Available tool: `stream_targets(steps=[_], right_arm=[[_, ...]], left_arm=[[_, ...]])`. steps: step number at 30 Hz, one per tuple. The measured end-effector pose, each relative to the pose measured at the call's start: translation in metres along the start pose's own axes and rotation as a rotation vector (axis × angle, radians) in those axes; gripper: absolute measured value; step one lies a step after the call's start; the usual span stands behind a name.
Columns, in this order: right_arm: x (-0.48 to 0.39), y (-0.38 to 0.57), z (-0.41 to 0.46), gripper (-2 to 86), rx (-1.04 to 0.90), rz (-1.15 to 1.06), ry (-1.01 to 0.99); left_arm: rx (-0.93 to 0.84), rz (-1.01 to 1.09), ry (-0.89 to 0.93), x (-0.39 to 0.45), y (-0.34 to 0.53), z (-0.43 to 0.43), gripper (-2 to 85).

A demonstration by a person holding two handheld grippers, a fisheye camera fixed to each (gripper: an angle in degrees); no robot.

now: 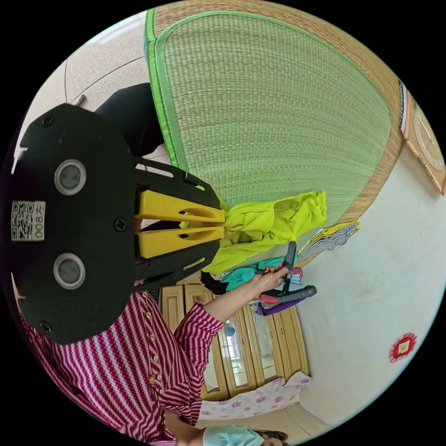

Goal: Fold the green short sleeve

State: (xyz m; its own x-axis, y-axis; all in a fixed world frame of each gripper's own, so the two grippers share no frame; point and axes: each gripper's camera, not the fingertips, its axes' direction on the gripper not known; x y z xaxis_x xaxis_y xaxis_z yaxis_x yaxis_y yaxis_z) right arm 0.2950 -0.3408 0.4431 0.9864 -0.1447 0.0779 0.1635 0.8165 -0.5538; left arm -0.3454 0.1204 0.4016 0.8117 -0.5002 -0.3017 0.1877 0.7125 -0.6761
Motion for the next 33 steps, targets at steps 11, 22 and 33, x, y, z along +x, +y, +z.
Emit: stream_targets(steps=[11, 22, 33], right_arm=[[0.082, 0.074, -0.046, 5.4, 0.102, 0.364, -0.060], [-0.049, -0.034, 0.017, 10.1, -0.081, -0.106, 0.132], [-0.086, 0.017, 0.045, 0.4, -0.159, -0.151, 0.223]], left_arm=[[-0.012, -0.036, 0.012, -0.018, 0.034, -0.023, 0.9], [-0.034, -0.067, 0.004, -0.025, 0.068, -0.046, 0.9], [0.011, -0.025, -0.020, -0.008, 0.113, -0.086, 0.9]])
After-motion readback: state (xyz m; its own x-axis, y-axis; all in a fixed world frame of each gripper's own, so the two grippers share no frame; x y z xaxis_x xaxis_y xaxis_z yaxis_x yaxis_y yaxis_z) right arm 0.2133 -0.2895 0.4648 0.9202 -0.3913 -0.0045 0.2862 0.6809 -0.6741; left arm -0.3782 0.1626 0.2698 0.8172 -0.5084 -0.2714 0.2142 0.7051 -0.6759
